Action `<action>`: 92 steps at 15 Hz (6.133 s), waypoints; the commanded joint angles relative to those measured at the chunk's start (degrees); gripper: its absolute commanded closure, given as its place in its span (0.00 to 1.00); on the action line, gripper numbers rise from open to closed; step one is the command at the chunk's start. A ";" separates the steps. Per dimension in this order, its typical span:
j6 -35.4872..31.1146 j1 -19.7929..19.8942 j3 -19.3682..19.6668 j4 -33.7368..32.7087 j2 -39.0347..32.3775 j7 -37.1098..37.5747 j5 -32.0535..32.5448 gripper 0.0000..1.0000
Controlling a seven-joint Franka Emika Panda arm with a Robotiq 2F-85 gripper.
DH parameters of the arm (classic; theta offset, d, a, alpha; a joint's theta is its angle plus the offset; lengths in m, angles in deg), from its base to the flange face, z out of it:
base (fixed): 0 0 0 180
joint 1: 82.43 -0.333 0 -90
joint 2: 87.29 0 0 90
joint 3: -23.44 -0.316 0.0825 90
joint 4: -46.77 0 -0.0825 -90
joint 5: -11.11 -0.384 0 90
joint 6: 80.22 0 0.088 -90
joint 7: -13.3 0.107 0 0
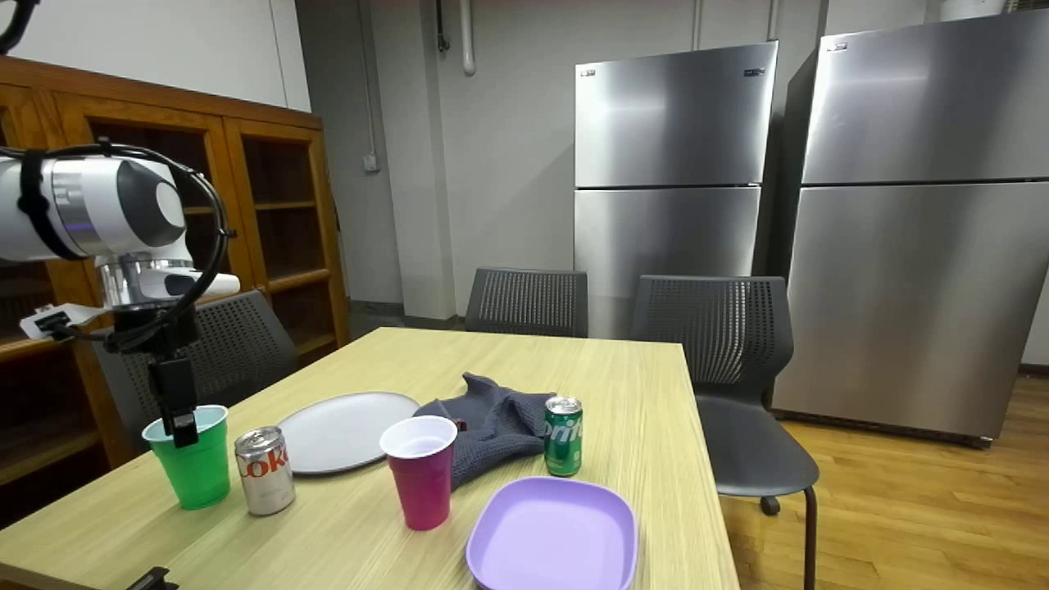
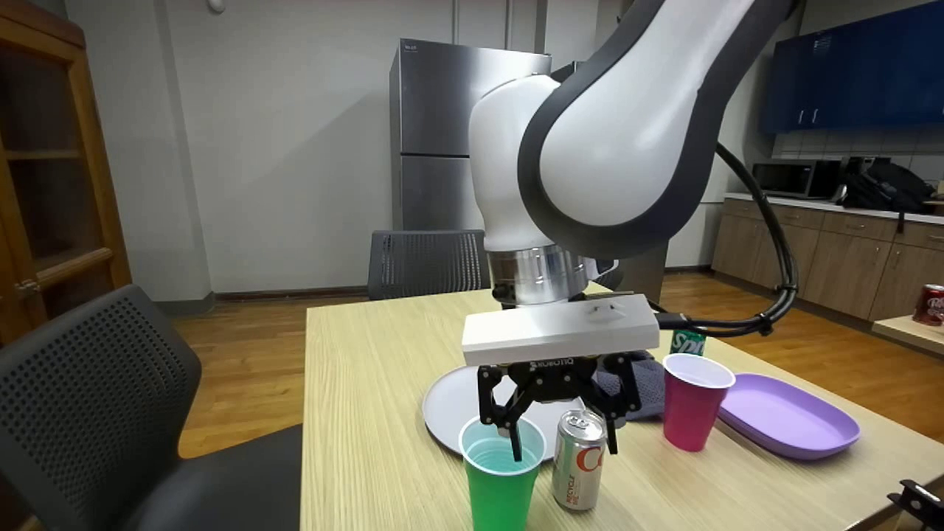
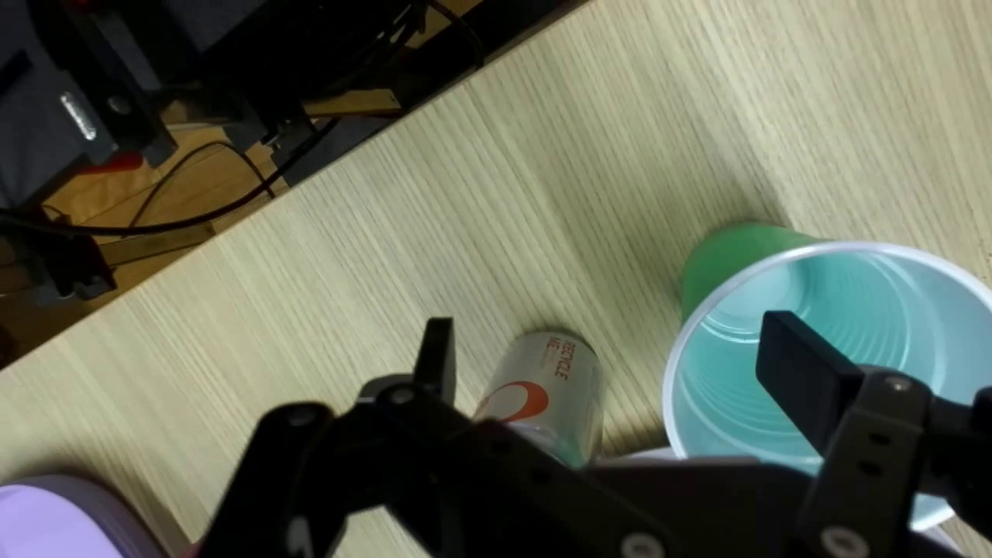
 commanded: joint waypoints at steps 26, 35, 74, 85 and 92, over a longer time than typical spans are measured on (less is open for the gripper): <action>-7.74 -2.30 1.74 1.34 -0.89 5.87 1.96 0.97; -8.26 -0.39 3.09 -1.09 1.43 4.65 1.70 0.99; -24.72 3.95 7.24 -12.94 -12.90 -14.91 -13.28 0.24; -24.17 5.67 6.24 -11.61 -7.70 -19.73 -14.57 0.00; -20.91 9.23 5.90 -8.10 -0.19 -27.77 -17.53 0.00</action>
